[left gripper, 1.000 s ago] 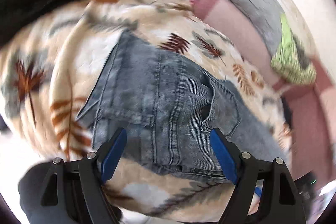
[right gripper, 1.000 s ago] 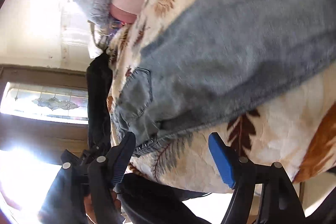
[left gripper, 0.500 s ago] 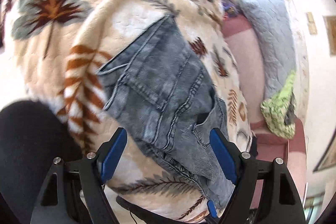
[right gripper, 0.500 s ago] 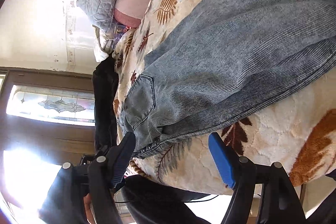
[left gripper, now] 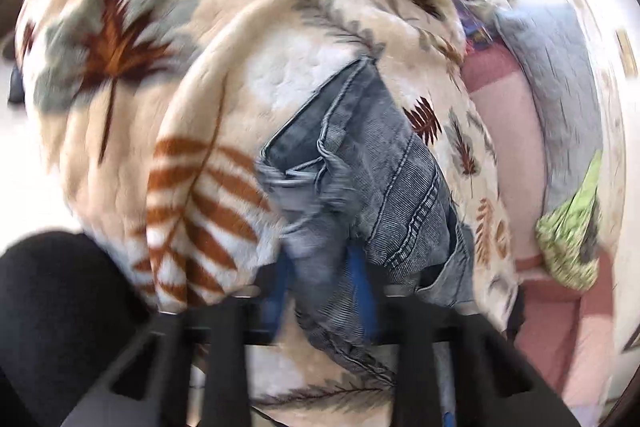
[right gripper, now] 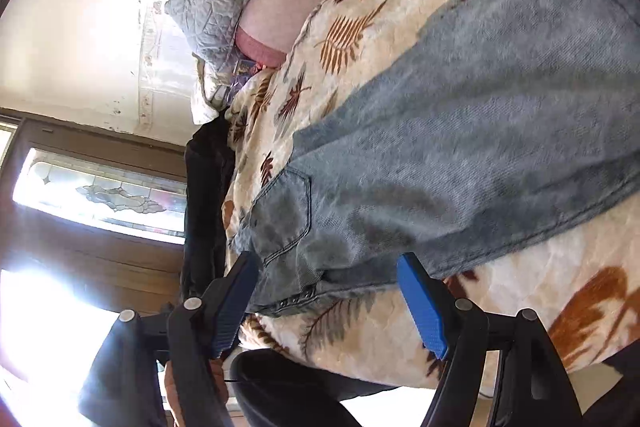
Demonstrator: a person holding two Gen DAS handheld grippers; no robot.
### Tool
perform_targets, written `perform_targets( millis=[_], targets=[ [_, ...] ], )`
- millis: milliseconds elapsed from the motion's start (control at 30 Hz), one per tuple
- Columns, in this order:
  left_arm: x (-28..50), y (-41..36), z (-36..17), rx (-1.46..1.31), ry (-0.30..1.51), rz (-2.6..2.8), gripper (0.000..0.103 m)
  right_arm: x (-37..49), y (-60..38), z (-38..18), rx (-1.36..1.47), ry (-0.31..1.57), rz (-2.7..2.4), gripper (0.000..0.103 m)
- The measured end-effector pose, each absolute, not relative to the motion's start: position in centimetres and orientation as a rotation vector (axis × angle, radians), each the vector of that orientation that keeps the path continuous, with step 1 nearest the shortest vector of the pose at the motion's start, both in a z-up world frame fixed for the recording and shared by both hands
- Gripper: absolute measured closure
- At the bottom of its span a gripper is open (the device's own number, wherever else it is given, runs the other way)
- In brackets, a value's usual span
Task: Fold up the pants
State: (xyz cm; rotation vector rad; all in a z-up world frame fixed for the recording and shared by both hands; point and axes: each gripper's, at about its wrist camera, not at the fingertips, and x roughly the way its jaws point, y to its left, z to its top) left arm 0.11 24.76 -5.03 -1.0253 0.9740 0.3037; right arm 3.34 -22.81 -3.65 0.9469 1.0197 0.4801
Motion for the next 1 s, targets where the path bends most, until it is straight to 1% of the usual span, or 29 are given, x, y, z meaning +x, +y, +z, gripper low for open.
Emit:
perform_targets(
  millis=[100,300,367,400,433,600,633,700,900,967,1000],
  targets=[
    [0.1,24.8,-4.8,-0.996,0.971,0.290,0.088,3.6,-23.5,-3.6,0.938,1.015,0.463,0.028],
    [-0.5,24.2,-2.8,-0.917,0.933,0.274,0.087,4.4,-23.7,-3.8,0.846,1.051,0.430,0.028],
    [-0.3,24.2,-3.5,-0.932,0.977,0.272,0.076,4.7,-23.5,-4.4,0.821,1.065,0.427,0.028],
    [-0.5,24.6,-4.2,-0.966,1.002,0.292,0.057,4.8,-23.4,-4.8,0.821,1.081,0.424,0.028],
    [-0.8,24.9,-4.6,-0.990,0.999,0.294,0.055,4.9,-23.3,-5.2,0.826,1.087,0.428,0.028],
    [-2.1,25.7,-4.0,-0.974,0.940,0.300,0.056,4.7,-23.1,-6.3,0.835,1.104,0.435,0.028],
    [-2.0,25.6,-3.9,-0.970,0.943,0.290,0.063,4.7,-23.0,-6.3,0.833,1.106,0.435,0.028],
    [-1.8,25.8,-3.9,-0.980,0.955,0.280,0.072,4.8,-23.0,-6.4,0.839,1.107,0.437,0.028],
    [-1.8,25.5,-5.3,-1.038,1.002,0.311,0.071,4.7,-22.8,-6.1,0.838,1.094,0.450,0.028],
    [-1.6,25.6,-5.1,-1.028,0.985,0.314,0.072,4.6,-22.8,-6.1,0.840,1.091,0.450,0.028],
    [-1.6,25.6,-4.7,-1.021,0.971,0.315,0.081,4.6,-22.9,-6.0,0.839,1.091,0.452,0.028]
  ],
)
